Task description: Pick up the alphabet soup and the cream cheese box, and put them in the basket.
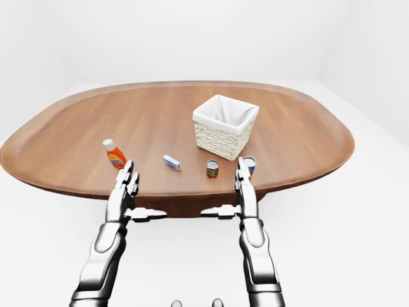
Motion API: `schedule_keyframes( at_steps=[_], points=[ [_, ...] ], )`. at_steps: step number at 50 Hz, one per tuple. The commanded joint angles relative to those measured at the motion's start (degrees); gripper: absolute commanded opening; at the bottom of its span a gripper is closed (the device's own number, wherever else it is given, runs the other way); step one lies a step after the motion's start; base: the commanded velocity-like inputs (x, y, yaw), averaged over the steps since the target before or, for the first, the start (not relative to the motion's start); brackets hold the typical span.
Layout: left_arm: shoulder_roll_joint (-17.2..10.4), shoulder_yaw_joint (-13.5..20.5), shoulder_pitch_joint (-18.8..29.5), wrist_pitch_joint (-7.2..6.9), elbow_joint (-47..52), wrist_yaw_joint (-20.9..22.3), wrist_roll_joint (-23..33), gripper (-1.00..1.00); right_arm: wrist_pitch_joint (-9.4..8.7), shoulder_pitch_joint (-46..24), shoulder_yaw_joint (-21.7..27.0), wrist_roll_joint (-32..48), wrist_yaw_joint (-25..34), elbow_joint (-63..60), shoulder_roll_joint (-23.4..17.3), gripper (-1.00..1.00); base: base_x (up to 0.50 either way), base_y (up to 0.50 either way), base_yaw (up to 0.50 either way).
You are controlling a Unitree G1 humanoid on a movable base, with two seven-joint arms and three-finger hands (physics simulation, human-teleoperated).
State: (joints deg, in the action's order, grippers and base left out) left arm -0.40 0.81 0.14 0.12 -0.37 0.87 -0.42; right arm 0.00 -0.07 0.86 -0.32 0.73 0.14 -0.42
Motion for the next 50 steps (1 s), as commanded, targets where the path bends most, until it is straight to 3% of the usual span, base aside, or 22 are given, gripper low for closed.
schedule_keyframes(
  at_steps=[1, 7, 20, 26, 30, 32, 46, 50],
  points=[
    [-0.63, 1.09, 0.07, 0.18, -0.31, 1.13, -0.24, 1.00, 0.09, -0.26, 1.33, -0.41, 1.12, 0.63, -0.70, 1.00, 0.00, 0.00, 0.00],
    [-0.65, 1.22, 0.44, 1.45, -1.55, 0.91, -0.08, 1.00, -0.36, -0.54, 1.27, -0.24, 1.05, 0.94, -0.71, 1.00, 0.00, 0.00, 0.00],
    [-0.63, 1.33, 0.58, 0.26, -1.17, 0.74, -0.30, 1.00, -0.19, -0.67, 1.17, 0.15, 0.91, 1.29, -0.72, 1.00, 0.00, 0.00, 0.00],
    [-0.66, 1.23, 0.60, 1.02, -1.75, 0.85, -0.17, 1.00, 0.17, -0.76, 1.22, 0.30, 0.79, 1.84, -0.70, 1.00, 0.00, -0.03, 0.00],
    [-0.58, 0.98, 0.00, 0.15, -0.23, 0.81, 0.00, 1.00, -0.16, -0.59, 1.07, 0.43, 0.76, 1.26, -0.67, 1.00, 0.00, -0.23, 0.00],
    [-0.62, 1.11, 0.31, 0.77, -1.18, 0.86, -0.02, 1.00, 0.01, -0.66, 1.11, 0.41, 0.76, 1.43, -0.68, 1.00, 0.00, -0.22, 0.00],
    [-0.59, 1.20, 0.28, 1.08, -1.07, 0.91, -0.20, 1.00, 0.01, -0.28, 0.93, 0.67, 0.76, 0.65, -0.62, 1.00, 0.00, -0.23, 0.00],
    [-0.54, 1.06, -0.07, 0.53, -0.20, 0.80, -0.08, 1.00, 0.33, -0.39, 1.01, 0.62, 0.86, 1.08, -0.66, 1.00, 0.00, -0.22, 0.00]
  ],
)
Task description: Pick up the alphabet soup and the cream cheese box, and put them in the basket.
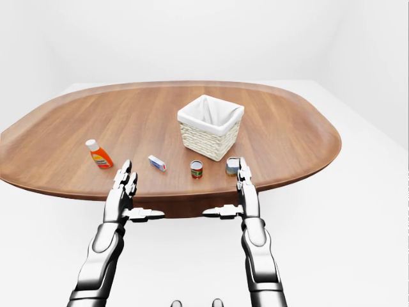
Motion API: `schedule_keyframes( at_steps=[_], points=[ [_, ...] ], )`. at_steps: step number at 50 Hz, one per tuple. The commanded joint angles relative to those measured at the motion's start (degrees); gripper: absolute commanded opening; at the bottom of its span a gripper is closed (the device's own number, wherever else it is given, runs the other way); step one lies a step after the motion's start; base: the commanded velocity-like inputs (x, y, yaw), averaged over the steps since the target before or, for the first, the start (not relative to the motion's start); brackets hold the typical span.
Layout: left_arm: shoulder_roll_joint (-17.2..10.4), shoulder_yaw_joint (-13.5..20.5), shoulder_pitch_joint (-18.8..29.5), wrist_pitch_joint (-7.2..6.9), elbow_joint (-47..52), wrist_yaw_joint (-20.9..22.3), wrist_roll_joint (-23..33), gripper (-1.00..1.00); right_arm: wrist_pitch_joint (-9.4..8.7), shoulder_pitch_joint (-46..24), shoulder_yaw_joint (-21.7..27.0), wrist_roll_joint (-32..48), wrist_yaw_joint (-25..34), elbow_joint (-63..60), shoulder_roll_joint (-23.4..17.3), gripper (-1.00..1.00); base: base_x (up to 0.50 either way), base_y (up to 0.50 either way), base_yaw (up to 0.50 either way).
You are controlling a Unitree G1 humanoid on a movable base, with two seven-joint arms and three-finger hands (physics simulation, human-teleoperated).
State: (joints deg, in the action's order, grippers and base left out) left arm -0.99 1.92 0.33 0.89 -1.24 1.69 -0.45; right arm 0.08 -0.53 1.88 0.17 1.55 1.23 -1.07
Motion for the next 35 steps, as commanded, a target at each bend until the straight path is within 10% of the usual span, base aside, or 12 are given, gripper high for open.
schedule_keyframes(
  at_steps=[1, 35],
  points=[
    [0.04, 0.01, -0.16, -0.12, 0.44, -0.03, -0.08, 1.00, 0.12, 0.08, -0.03, 0.13, 0.03, -0.13, 0.02, 1.00, 0.00, -0.22, 0.00],
    [0.02, 0.02, -0.11, -0.45, 0.57, 0.08, -0.31, 1.00, 1.80, 0.47, 2.05, -1.36, -3.24, -1.47, 0.33, 1.00, 0.00, -0.12, 0.00]
  ],
)
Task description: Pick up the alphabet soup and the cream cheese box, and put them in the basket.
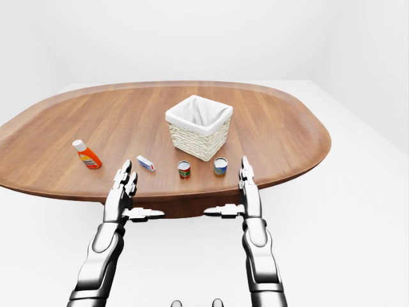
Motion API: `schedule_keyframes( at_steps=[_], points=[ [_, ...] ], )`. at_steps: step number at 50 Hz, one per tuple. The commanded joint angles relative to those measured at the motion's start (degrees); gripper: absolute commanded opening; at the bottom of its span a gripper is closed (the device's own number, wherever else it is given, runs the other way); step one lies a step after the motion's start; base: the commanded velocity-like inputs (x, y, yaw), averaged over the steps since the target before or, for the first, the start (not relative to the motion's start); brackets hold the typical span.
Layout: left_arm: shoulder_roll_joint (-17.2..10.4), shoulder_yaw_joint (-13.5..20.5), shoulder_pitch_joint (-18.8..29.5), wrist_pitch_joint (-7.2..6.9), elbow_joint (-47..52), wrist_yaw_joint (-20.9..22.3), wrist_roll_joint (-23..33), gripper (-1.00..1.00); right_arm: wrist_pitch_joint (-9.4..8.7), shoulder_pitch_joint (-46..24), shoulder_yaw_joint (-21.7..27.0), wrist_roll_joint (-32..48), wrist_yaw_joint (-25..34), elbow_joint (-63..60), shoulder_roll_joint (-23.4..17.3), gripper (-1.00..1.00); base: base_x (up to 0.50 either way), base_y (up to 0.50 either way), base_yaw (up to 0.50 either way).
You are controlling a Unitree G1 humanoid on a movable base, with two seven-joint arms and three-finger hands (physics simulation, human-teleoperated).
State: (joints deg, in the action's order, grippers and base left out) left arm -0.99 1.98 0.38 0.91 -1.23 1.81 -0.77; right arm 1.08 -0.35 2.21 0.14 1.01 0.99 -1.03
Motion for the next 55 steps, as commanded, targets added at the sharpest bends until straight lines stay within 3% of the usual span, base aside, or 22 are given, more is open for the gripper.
schedule_keyframes(
  at_steps=[1, 3, 5, 8, 12, 14, 15, 17, 30, 39, 45, 51, 55],
  points=[
    [0.02, -0.08, -0.19, -0.31, 0.48, -0.05, 0.07, 1.00, 0.82, 0.29, 1.69, -1.44, -2.85, -1.24, 0.22, 1.00, 0.00, 0.00, 0.00],
    [0.03, -0.11, -0.22, -0.24, 0.48, -0.01, 0.10, 1.00, 0.89, 0.22, 2.65, -2.02, -4.76, -1.34, 0.20, 1.00, 0.00, 0.00, 0.00],
    [0.01, 0.09, -0.25, -1.67, 1.50, 0.43, -0.75, 1.00, 1.55, 0.96, 4.68, -1.94, -9.43, -3.29, 0.24, 1.00, 0.00, 0.00, 0.00],
    [-0.06, 0.24, 0.22, -0.81, 0.15, 0.47, -0.83, 1.00, 0.54, 1.37, 5.26, -1.65, -12.39, -4.73, 0.17, 1.00, 0.00, 0.00, 0.00],
    [-0.05, 0.10, 0.07, -0.77, 0.32, 0.36, -0.55, 1.00, 2.78, 2.74, 7.06, -5.45, -12.86, -6.57, 0.19, 1.00, 0.00, 0.00, 0.00],
    [-0.07, 0.12, 0.24, -0.44, -0.20, 0.30, -0.44, 1.00, 2.50, 3.36, 7.27, -4.86, -14.23, -7.92, 0.13, 1.00, 0.00, 0.00, 0.00],
    [-0.07, 0.06, 0.15, -0.32, -0.13, 0.35, -0.38, 1.00, 3.58, 3.94, 7.24, -3.45, -15.33, -8.77, 0.22, 1.00, 0.00, 0.00, 0.00],
    [-0.07, 0.04, 0.09, -0.17, -0.17, 0.45, -0.38, 1.00, 3.64, 4.65, 7.42, -1.77, -17.32, -10.72, 0.52, 1.00, 0.00, 0.00, 0.00],
    [0.01, 0.34, 0.38, -0.97, -0.13, -0.07, -0.88, 1.00, 3.92, 6.70, 11.90, 1.67, -30.31, -14.53, 2.14, 1.00, 0.00, 0.00, 0.00],
    [-0.06, 0.28, 0.27, -0.95, 0.05, -0.16, -0.86, 1.00, 3.92, 8.76, 14.68, 3.70, -31.01, -19.49, 3.43, 1.00, 0.00, 0.00, 0.00],
    [-0.04, 0.25, 0.02, -1.94, 1.09, 0.07, -1.10, 1.00, 3.92, 9.53, 15.47, 3.98, -31.01, -21.22, 3.78, 1.00, 0.00, 0.00, 0.00],
    [-0.07, 0.24, 0.14, -1.01, 0.17, 0.07, -0.84, 1.00, 3.44, 9.73, 16.87, 5.52, -31.01, -22.05, 4.31, 1.00, 0.00, 0.00, 0.00],
    [-0.05, 0.26, 0.11, -1.12, 0.31, 0.10, -0.93, 1.00, 3.15, 9.82, 16.63, 5.71, -31.01, -22.60, 4.46, 1.00, 0.00, 0.00, 0.00]
  ],
)
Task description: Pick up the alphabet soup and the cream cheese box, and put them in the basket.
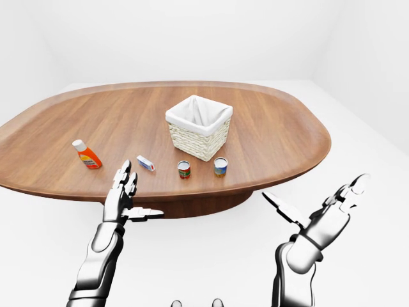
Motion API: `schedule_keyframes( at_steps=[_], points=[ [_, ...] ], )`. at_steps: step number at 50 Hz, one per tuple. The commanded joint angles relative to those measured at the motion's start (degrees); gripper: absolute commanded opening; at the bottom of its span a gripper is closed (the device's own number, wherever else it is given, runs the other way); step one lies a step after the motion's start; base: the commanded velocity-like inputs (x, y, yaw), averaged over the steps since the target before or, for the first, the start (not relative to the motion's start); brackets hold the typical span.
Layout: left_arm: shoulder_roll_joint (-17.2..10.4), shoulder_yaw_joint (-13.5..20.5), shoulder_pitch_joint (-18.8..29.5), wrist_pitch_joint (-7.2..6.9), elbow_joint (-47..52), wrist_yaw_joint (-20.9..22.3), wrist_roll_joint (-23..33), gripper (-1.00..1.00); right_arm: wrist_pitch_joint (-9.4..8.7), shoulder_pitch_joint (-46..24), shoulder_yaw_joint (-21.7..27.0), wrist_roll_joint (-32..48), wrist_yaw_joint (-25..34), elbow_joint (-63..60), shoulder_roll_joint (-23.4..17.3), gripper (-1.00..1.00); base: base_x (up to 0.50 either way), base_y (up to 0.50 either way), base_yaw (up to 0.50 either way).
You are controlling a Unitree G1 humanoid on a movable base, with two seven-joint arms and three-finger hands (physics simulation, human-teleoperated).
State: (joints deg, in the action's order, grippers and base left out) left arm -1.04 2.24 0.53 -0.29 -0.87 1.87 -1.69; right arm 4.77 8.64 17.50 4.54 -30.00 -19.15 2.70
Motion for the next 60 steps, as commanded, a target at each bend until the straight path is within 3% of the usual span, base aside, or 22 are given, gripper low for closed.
schedule_keyframes(
  at_steps=[1, 11, 33, 36, 40, 52, 55, 60],
  points=[
    [0.00, -0.04, -0.07, 0.09, -0.02, 0.05, 0.04, 1.00, -0.46, 0.75, 1.33, 1.40, 0.00, -2.19, 0.68, 1.00, 0.00, 0.00, 0.00],
    [0.01, 0.07, -0.06, -0.38, 0.48, 0.06, -0.44, 1.00, -2.40, 0.75, -0.50, 2.28, 0.00, -2.48, 0.27, 1.00, 0.00, 0.00, 0.00],
    [0.01, 0.07, -0.09, -0.57, 0.69, 0.09, -0.47, 1.00, -2.60, 0.68, -0.44, 2.44, 0.00, -2.55, 0.38, 1.00, 0.02, 0.00, 0.00],
    [-0.06, 0.32, 0.72, 0.30, -1.21, -0.35, -0.19, 1.00, -2.72, 0.52, -0.26, 2.44, 0.00, -2.30, 0.34, 1.00, 0.24, 0.00, 0.00],
    [0.01, 0.20, 0.23, -0.73, 0.36, -0.37, -0.46, 1.00, -2.68, 0.59, -0.27, 2.37, 0.00, -2.38, 0.33, 1.00, 0.24, 0.00, 0.00],
    [-0.01, 0.37, 0.51, -0.03, -0.43, -0.39, -0.67, 1.00, -2.22, 0.61, -0.31, 2.50, 0.00, -2.04, 0.32, 1.00, 0.24, 0.00, 0.00],
    [-0.03, 0.63, 0.62, -0.68, -0.05, -0.60, -1.19, 1.00, -2.33, 0.70, -0.37, 2.62, 0.00, -2.27, 0.34, 1.00, 0.24, 0.00, 0.00],
    [-0.13, 0.50, 0.82, 0.28, -1.09, -0.61, -0.93, 1.00, -2.20, 0.61, -0.36, 2.63, 0.00, -2.02, 0.33, 1.00, 0.23, 0.00, 0.00]
  ],
)
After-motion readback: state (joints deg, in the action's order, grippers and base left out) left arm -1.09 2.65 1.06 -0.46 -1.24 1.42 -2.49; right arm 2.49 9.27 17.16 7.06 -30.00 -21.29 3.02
